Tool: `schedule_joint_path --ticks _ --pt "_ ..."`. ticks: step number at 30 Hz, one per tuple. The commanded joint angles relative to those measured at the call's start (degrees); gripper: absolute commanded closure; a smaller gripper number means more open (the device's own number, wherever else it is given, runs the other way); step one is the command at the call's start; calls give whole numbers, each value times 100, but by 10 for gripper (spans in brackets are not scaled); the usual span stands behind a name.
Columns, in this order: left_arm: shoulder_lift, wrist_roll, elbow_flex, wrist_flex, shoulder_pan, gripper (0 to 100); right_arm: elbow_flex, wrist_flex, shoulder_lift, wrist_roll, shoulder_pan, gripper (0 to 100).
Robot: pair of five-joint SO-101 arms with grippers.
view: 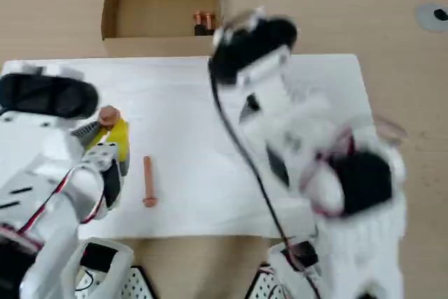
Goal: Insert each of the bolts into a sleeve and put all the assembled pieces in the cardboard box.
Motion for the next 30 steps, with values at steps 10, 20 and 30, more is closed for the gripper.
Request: schedule_joint_path --ticks 10,20,30 --pt "-277 431 202 -1574 53 984 3899 -1495 -3134 0 -884 985" --pt "-295 440 958 -2444 176 984 5815 -4211 -4330 -949 -1833 987" --pt "-303 413 791 -2541 1837 995 6387 -5679 -4365 -993 -2475 987"
